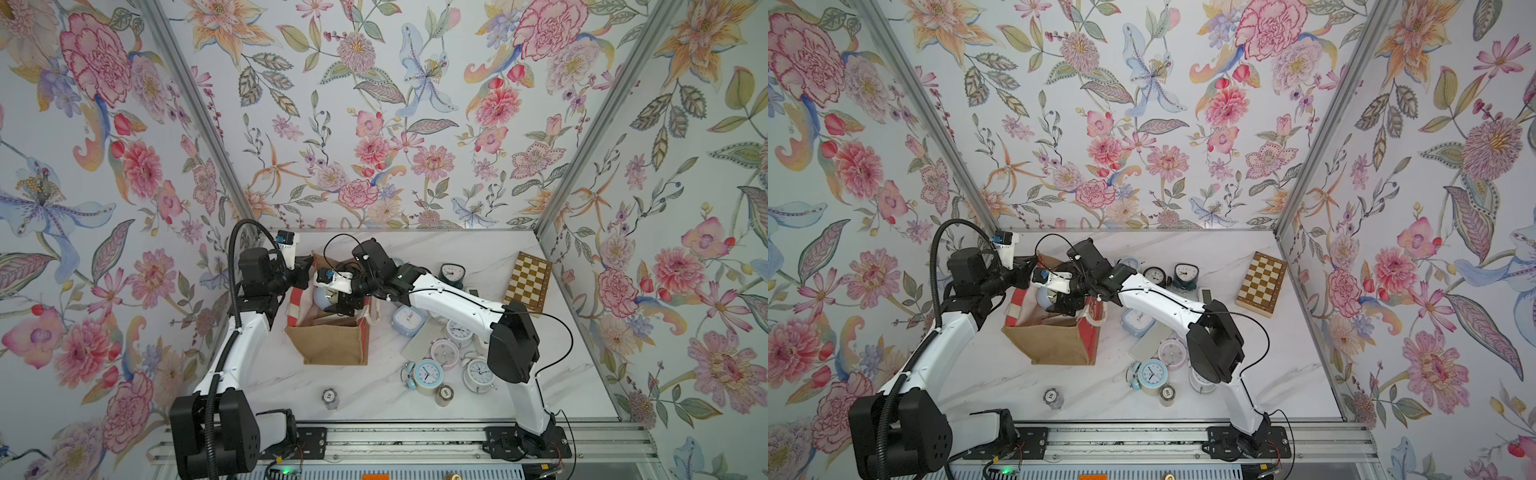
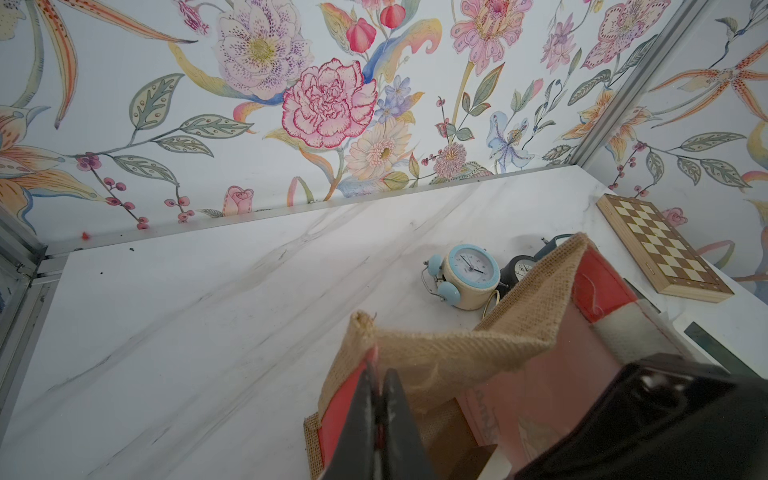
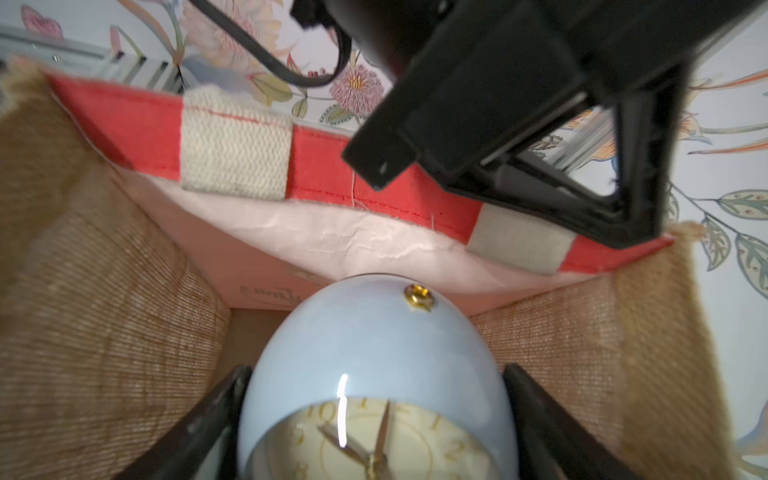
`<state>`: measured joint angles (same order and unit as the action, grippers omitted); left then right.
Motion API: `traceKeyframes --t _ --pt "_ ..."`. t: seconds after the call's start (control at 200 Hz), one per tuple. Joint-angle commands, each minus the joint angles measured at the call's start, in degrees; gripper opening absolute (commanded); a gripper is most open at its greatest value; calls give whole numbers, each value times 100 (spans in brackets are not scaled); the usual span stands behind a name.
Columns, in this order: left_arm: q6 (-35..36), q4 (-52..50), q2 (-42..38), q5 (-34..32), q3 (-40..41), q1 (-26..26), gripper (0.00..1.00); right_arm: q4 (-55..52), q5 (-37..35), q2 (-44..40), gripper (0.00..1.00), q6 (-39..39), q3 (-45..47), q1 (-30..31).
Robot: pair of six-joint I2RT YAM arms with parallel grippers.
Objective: Put the alarm clock into the canvas bag
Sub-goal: Place the alarm at the canvas bag.
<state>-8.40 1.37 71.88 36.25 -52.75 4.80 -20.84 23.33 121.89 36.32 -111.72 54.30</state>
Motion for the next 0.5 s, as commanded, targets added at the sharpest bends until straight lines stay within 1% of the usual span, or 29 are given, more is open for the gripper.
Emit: traceKeyframes --t 0.0,0.19,0.495 --pt "-82 145 -120 224 66 -53 3 -869 -71 282 53 829 -718 -33" --pt "-74 161 -138 210 73 -66 3 -2053 -185 983 52 1229 -1655 5" --pt "-39 136 -179 146 72 -67 2 -3267 -649 1685 52 1466 -2195 123"
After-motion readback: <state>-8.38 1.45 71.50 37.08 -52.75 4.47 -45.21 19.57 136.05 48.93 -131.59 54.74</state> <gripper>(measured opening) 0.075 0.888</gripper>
